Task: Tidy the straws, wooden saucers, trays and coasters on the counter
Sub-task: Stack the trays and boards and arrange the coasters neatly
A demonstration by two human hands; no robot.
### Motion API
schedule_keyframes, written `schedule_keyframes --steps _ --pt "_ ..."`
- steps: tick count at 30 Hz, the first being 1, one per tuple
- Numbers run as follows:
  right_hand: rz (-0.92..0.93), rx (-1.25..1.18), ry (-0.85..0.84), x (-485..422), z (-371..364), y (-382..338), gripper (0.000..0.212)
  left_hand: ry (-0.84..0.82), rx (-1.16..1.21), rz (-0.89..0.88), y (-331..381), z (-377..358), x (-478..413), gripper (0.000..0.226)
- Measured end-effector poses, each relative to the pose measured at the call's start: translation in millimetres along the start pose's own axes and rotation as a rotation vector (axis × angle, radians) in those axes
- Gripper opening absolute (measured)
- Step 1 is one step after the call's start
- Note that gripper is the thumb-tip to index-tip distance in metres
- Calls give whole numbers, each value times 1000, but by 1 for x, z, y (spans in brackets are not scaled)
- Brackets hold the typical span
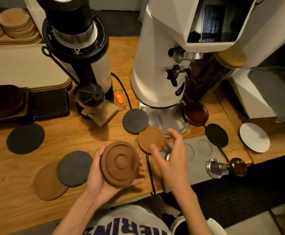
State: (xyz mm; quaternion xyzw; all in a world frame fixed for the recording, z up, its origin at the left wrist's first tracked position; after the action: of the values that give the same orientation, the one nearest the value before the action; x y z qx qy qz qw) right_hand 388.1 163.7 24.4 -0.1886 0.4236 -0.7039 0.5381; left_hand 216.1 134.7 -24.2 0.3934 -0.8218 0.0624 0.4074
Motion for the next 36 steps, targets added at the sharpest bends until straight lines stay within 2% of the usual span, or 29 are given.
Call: schedule_keyframes --steps 2,4,7,14,23,29,33,36 --pt "-38 19 154 -36 10 21 58 0 7 -8 -1 -1 -1 77" --pt "-103 88 269 -71 17 47 65 1 15 -24 -2 -1 -2 77" --pt "-219 212 333 -114 19 81 81 17 30 -38 -3 1 -3 74" --pt "-271 412 228 -162 4 121 106 88 59 -51 -8 -5 -9 74" --pt "-297 471 267 -171 5 132 100 115 80 -94 -5 -1 -15 73" --pt "-274 398 248 -140 13 111 96 69 103 -103 -4 -2 -15 73" --pt "-195 300 158 -99 9 72 95 10 130 -92 -6 -3 -18 77" --pt "-123 209 22 -56 1 37 97 -27 134 -70 -6 -7 -19 77"
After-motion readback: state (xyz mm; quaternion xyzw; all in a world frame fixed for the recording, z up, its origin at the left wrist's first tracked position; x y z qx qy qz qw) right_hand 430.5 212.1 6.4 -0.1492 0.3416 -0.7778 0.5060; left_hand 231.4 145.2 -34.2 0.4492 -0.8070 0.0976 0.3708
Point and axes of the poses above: each hand's wrist, its own x-axis away from the middle knuckle, its own z-axis out of the back of the hand, y = z × x, the point moved 6 cm from there along -x, towards the middle knuckle, and after that the axes turned 15 degrees about y, right-handed, at the moved point
